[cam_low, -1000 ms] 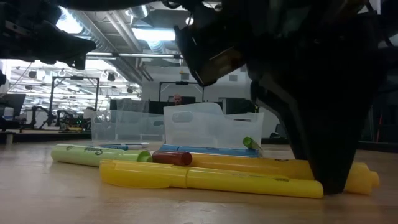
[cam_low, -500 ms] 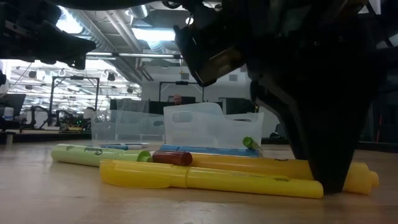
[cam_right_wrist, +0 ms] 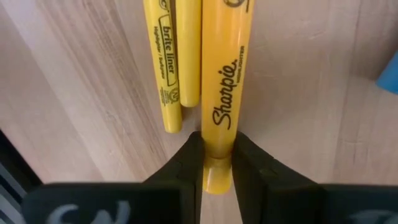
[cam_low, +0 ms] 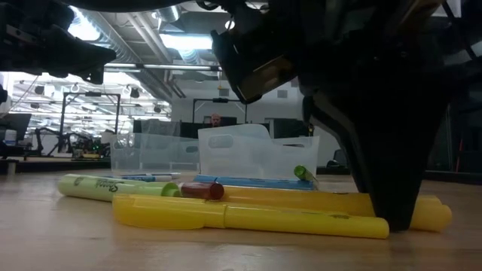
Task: Pick & Place Markers
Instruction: Put the yellow highlighter into the black bin
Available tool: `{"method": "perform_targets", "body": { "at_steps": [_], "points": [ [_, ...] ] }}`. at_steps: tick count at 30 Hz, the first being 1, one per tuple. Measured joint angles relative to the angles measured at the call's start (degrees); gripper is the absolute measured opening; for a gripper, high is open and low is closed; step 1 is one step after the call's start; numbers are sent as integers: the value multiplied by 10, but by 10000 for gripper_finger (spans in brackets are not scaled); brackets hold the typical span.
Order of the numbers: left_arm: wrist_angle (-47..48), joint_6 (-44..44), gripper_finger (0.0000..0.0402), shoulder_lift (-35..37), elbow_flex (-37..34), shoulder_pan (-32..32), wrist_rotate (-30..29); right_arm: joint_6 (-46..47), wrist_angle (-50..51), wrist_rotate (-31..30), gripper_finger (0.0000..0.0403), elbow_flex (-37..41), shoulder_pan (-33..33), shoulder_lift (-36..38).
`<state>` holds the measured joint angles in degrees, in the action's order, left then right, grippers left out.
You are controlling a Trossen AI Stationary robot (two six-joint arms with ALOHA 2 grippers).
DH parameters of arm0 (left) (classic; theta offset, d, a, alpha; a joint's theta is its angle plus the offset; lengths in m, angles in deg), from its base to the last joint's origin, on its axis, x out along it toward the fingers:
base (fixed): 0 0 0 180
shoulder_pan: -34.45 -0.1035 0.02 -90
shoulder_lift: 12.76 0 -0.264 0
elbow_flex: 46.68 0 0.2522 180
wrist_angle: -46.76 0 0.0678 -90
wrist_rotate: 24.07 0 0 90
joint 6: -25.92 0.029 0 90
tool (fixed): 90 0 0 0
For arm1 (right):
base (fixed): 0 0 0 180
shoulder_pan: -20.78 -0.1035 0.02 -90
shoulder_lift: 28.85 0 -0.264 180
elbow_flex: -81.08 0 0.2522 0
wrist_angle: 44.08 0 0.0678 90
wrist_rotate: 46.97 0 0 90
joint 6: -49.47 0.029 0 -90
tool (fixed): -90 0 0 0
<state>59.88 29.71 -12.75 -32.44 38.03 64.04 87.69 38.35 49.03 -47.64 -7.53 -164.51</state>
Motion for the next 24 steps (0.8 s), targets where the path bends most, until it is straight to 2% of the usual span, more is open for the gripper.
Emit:
{"method": "perform_targets", "body": {
  "at_steps": [12, 24],
  "points": [
    [0, 0, 4, 0, 0, 0, 0, 3, 5, -4, 60, 0, 0, 2],
    [0, 0, 4, 0, 0, 0, 0, 1, 78, -13, 60, -50, -1, 2]
  ]
}}
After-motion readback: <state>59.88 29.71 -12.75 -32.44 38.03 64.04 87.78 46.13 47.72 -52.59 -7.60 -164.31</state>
